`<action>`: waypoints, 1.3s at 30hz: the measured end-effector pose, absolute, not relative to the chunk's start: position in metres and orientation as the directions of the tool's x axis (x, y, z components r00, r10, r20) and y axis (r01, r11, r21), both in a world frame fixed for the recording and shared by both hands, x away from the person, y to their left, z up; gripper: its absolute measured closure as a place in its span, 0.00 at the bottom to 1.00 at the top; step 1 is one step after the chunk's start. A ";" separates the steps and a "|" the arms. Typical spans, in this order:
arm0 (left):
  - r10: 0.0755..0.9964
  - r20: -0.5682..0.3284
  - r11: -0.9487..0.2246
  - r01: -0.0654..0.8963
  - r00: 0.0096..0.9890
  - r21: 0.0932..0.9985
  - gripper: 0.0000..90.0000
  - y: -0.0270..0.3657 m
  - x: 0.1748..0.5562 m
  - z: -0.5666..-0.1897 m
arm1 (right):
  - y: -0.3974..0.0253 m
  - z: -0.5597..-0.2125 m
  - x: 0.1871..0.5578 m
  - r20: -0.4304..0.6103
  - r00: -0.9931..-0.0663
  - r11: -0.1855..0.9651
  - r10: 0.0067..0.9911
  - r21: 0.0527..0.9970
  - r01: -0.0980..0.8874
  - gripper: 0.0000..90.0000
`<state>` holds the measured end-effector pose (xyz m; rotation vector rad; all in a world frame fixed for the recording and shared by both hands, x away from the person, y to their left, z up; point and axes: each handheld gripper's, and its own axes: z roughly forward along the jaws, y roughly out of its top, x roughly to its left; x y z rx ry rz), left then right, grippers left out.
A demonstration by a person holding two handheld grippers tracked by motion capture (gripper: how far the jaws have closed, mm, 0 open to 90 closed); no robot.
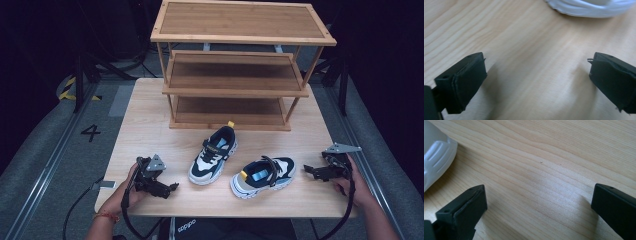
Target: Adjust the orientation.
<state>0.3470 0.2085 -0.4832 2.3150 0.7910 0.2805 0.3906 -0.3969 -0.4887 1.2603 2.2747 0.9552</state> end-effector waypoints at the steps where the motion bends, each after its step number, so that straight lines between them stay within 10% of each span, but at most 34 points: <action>1: 0.612 -0.012 -0.594 0.469 0.791 0.654 0.02 0.208 0.346 -0.483 | -0.397 -0.489 0.391 0.004 -0.532 0.371 0.847 0.712 0.596 0.01; 17: 0.533 0.016 -0.667 0.408 0.846 0.624 0.22 0.171 0.331 -0.464 | -0.397 -0.489 0.390 0.004 -0.529 0.370 0.848 0.711 0.598 0.01; 39: 0.538 0.069 -0.675 0.381 0.840 0.632 0.19 0.125 0.345 -0.468 | -0.395 -0.489 0.392 0.007 -0.540 0.375 0.841 0.712 0.594 0.01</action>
